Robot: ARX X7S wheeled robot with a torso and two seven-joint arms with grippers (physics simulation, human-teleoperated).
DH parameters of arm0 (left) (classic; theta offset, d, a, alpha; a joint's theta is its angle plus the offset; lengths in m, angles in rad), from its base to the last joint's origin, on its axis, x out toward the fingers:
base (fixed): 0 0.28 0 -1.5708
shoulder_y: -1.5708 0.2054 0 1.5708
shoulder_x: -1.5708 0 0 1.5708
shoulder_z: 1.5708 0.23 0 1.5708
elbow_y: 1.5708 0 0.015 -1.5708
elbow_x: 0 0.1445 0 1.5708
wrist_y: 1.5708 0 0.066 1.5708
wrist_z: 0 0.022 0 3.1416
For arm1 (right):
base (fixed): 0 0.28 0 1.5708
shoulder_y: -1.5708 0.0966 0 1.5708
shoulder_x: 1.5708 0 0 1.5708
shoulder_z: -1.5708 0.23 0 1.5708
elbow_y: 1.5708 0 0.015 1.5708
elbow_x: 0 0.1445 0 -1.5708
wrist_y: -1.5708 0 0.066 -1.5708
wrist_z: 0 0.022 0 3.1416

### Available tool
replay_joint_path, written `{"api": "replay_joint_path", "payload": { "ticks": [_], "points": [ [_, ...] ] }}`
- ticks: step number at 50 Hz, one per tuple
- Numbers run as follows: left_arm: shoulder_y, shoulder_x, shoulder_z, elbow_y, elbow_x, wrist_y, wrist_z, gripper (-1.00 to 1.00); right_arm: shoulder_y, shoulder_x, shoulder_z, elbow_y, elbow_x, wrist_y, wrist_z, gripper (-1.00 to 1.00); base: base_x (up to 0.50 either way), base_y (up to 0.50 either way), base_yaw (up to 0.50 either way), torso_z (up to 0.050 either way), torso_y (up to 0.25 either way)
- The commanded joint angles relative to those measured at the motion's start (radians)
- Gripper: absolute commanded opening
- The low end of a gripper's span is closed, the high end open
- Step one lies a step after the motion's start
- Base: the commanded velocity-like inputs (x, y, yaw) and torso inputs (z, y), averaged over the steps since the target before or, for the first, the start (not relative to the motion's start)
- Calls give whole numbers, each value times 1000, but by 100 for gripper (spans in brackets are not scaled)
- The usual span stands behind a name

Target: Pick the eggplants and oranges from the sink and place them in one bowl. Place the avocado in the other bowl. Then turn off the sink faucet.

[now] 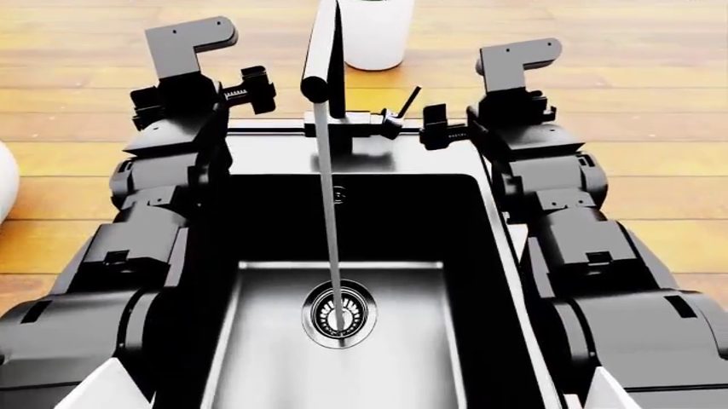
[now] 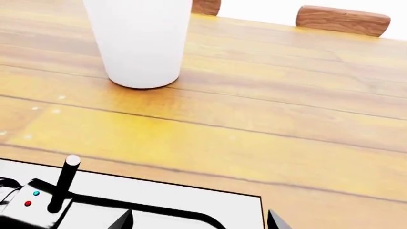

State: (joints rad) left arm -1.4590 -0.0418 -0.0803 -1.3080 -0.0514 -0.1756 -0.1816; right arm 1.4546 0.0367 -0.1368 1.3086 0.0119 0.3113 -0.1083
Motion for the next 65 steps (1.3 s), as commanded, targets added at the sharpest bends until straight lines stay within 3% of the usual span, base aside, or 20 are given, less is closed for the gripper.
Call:
{"api": "replay_joint_path", "payload": {
  "ticks": [1, 19, 28, 55, 65],
  "points": [
    [5, 1, 1, 0, 11, 2, 14, 100, -6, -4, -5, 0, -4, -22, -1, 100, 0, 0, 0, 0, 0],
    [0, -4, -15, 0, 1, 2, 31, 100, 18, -32, -95, 0, -27, -27, -22, 100, 0, 0, 0, 0, -51],
    [-4, -13, -25, 1, -1, 5, 48, 100, 8, -36, -317, 0, 174, -39, -1, 100, 0, 0, 0, 0, 0],
    [-3, -23, -74, 0, 20, 8, 84, 100, 33, -37, -551, 0, 390, -105, 19, 100, 0, 0, 0, 0, 0],
    [0, -31, -98, -1, 29, 5, 87, 100, 44, -37, -921, 0, 765, -145, 15, 100, 0, 0, 0, 0, 0]
  ]
}}
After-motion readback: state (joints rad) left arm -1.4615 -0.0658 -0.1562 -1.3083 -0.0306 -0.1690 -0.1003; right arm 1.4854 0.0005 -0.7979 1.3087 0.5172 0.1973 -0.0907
